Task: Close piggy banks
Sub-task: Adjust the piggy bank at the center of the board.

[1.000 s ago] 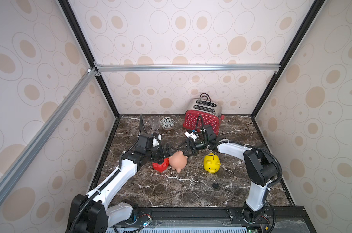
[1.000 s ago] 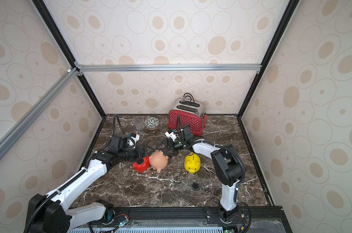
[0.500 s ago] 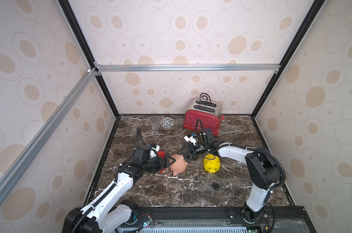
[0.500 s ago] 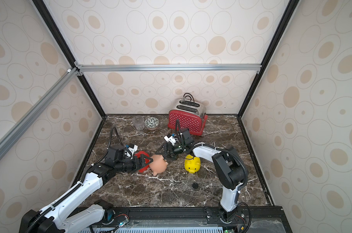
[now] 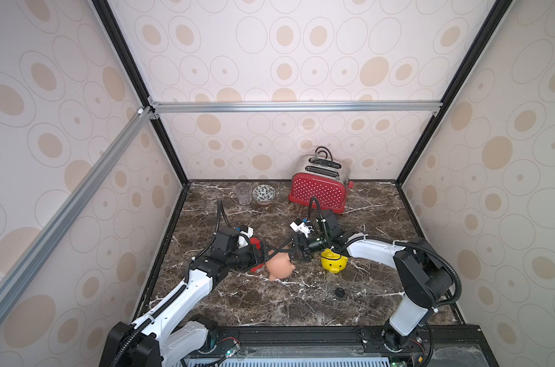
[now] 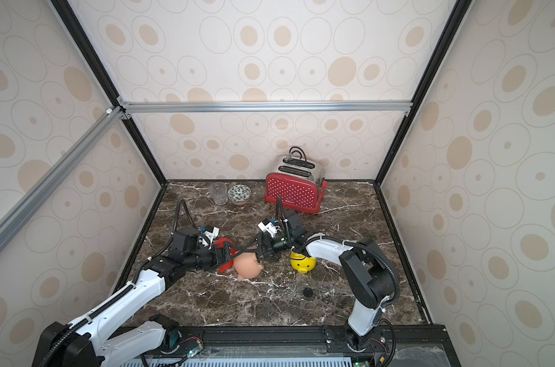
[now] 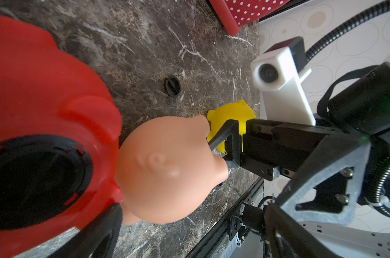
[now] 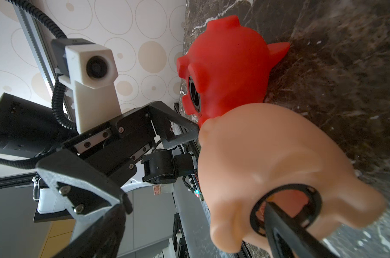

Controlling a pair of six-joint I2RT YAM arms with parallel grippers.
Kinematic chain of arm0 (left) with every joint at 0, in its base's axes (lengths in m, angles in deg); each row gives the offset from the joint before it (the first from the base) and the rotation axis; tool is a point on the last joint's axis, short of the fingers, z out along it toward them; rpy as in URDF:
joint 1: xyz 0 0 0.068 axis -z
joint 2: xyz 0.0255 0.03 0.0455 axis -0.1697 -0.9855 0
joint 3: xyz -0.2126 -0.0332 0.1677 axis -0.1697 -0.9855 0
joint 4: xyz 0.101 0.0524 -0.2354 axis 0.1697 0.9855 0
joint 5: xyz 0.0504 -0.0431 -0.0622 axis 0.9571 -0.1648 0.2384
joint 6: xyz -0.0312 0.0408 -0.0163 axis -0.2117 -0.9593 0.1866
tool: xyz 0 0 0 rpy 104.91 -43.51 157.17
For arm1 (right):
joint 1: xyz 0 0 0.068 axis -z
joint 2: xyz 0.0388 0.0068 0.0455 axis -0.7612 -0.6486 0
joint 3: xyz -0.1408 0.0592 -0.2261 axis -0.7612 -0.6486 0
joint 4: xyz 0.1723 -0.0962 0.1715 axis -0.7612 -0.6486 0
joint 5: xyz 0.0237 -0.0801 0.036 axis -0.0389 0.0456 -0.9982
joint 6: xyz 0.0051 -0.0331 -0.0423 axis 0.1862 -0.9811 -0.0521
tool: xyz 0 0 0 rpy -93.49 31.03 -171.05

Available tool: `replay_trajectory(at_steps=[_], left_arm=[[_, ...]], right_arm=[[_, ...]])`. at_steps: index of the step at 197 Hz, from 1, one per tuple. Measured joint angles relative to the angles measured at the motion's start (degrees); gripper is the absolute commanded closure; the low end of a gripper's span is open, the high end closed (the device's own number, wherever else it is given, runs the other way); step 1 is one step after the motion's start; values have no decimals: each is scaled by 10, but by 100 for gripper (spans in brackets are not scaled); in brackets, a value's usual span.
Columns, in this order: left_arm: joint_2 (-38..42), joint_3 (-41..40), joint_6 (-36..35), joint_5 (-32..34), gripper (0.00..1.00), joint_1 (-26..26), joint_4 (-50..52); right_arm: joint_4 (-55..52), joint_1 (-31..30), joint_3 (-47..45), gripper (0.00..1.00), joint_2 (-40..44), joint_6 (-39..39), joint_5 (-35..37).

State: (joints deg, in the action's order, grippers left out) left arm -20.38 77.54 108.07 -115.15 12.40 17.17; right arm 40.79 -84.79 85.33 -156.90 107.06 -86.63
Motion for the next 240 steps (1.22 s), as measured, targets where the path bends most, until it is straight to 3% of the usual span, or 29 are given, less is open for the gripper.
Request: replay_trajectory(at_steps=[76, 240], left_arm=[[-42, 0, 17, 24, 1, 46, -16], [-26, 54, -17, 91, 1, 52, 87]], right_arm=[[-3, -15, -1, 4, 16, 27, 26], [-5, -20, -2, 5, 16, 28, 32]])
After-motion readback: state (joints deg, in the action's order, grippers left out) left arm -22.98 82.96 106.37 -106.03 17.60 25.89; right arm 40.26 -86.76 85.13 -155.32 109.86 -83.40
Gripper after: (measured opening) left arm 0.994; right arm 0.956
